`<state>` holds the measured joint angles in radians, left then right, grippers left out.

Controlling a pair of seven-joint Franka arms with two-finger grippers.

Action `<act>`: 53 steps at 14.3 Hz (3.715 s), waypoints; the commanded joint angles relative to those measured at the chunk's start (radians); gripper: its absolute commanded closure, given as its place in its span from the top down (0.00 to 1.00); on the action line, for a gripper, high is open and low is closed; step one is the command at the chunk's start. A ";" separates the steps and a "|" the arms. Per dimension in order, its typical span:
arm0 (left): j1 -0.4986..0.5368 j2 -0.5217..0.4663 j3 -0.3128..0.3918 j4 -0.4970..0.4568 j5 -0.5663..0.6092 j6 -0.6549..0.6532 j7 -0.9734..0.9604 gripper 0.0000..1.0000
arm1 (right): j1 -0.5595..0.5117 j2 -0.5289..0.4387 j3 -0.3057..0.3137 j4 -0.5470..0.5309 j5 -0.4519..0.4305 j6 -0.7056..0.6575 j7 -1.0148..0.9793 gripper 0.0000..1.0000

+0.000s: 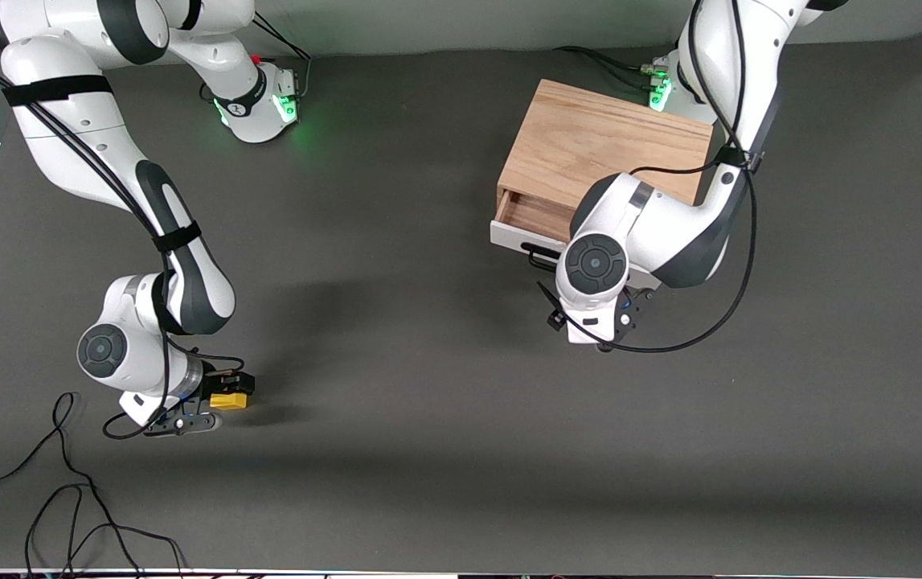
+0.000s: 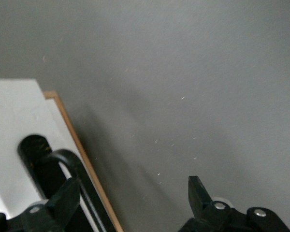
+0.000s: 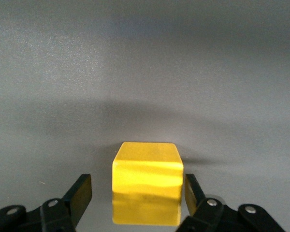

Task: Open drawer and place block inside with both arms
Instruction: 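Pull the drawer open with the left gripper while the right gripper grasps the cube, then lift the yellow cube with the right gripper while the left gripper withdraws, then lower the yellow cube into the open drawer with the right gripper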

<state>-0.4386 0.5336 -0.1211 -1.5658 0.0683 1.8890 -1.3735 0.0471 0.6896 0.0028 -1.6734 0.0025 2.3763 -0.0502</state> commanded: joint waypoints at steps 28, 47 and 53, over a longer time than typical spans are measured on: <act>0.296 -0.328 0.009 0.239 0.027 -0.679 0.900 1.00 | 0.353 -0.025 0.022 0.642 0.011 -0.778 0.547 0.00; 0.512 -0.531 0.015 -0.109 -0.104 -0.244 1.260 1.00 | 0.787 0.060 0.163 0.664 -0.022 -0.522 1.360 0.00; 0.512 -0.529 0.015 -0.109 -0.104 -0.260 1.260 1.00 | 0.839 0.083 0.163 0.649 -0.024 -0.523 1.369 0.00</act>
<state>0.0649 0.0358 -0.1048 -1.6456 -0.0212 1.6374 -0.1344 0.8722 0.7681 0.1669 -1.0260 -0.0017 1.8467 1.2921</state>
